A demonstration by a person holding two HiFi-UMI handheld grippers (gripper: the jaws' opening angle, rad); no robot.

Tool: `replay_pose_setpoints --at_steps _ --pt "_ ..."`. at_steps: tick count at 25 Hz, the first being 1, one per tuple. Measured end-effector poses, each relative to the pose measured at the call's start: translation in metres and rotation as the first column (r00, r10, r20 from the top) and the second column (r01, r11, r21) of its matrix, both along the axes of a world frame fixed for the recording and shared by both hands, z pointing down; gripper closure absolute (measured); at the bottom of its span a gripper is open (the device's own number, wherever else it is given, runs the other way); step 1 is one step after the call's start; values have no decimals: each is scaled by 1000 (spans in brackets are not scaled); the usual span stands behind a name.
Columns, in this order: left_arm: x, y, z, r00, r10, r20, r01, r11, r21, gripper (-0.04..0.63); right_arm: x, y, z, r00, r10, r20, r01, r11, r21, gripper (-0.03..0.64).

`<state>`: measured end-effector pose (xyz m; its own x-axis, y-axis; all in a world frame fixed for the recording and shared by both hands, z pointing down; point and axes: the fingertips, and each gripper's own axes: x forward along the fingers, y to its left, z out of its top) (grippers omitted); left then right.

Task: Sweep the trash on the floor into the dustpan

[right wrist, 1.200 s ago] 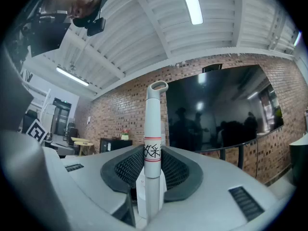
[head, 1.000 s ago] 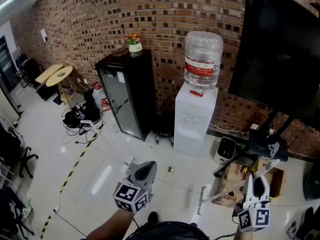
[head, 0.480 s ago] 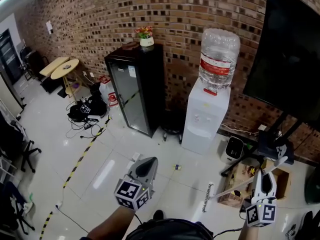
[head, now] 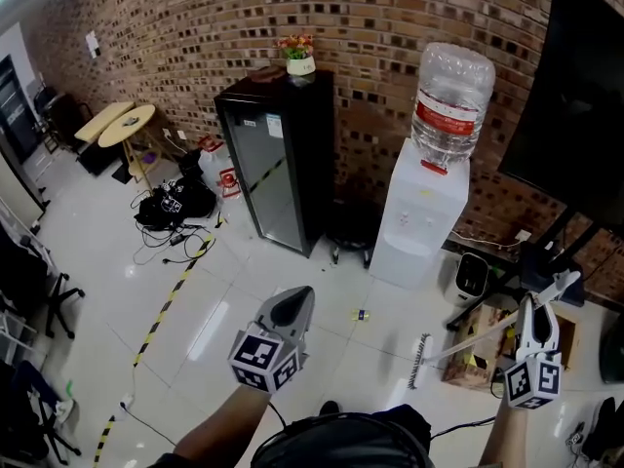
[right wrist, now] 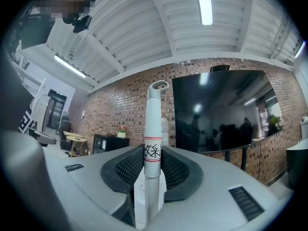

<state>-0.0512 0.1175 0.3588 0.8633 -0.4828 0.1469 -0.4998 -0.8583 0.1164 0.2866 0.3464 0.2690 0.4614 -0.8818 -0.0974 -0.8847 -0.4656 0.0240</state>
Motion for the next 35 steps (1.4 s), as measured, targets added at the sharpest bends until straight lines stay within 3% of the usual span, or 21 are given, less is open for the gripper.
replay_pose_setpoints --at_steps 5,13,18,26,35 --pt "-2 -29 13 1000 12 2 -12 1000 -12 592 -3 -34 9 1000 -5 11 5 1000 7 486" --pt "41 -66 35 1000 15 11 -15 999 -32 592 28 -80 45 998 -26 52 26 1000 0 486" --pt "80 -82 48 1000 14 13 -13 999 -30 591 62 -113 76 995 -65 69 67 997 -25 486" --pt "141 -114 84 995 -68 73 72 996 -56 591 131 -167 128 988 -122 92 128 990 -54 486" --pt "188 -174 175 989 -31 144 51 989 -135 586 178 -217 230 991 -73 109 89 985 -146 488"
